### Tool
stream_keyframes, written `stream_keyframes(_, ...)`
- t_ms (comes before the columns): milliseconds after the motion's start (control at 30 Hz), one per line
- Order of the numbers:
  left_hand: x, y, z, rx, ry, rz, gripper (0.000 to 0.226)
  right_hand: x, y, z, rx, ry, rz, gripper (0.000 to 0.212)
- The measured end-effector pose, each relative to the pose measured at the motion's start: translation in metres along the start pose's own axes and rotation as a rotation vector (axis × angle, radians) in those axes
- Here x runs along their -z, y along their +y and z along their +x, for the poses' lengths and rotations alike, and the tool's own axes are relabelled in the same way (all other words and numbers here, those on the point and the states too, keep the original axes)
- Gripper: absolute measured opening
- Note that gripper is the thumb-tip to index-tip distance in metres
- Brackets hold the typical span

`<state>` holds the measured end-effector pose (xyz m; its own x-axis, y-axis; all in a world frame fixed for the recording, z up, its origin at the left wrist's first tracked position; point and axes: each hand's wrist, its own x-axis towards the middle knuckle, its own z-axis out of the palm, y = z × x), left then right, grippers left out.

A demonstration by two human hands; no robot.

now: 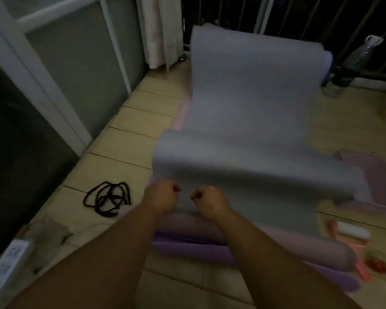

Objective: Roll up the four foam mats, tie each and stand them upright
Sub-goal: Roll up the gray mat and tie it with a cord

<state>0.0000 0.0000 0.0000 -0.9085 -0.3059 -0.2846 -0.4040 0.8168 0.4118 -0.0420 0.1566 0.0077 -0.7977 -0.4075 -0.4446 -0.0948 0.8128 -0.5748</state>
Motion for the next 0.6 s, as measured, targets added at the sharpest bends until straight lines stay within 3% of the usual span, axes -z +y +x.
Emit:
stream_keyframes(133,-0.021,0.049,0.002,-0.146,-0.248,0.025,0.020,0.034,0.052,-0.018,-0.072,-0.049,-0.117,0.023)
stream_keyframes(300,-0.043,0.093,-0.005,-0.263,-0.522,0.152,0.029,0.058,0.104,-0.044,-0.155,-0.124,-0.207,0.027)
stream_keyframes(467,-0.055,0.106,-0.027,-0.288,-0.631,0.328,0.037,0.071,0.144,-0.073,-0.245,-0.243,-0.353,0.032)
stream_keyframes(600,-0.073,0.096,-0.054,-0.238,-0.668,0.348,0.033,0.062,0.160,-0.096,-0.210,-0.269,-0.314,0.027)
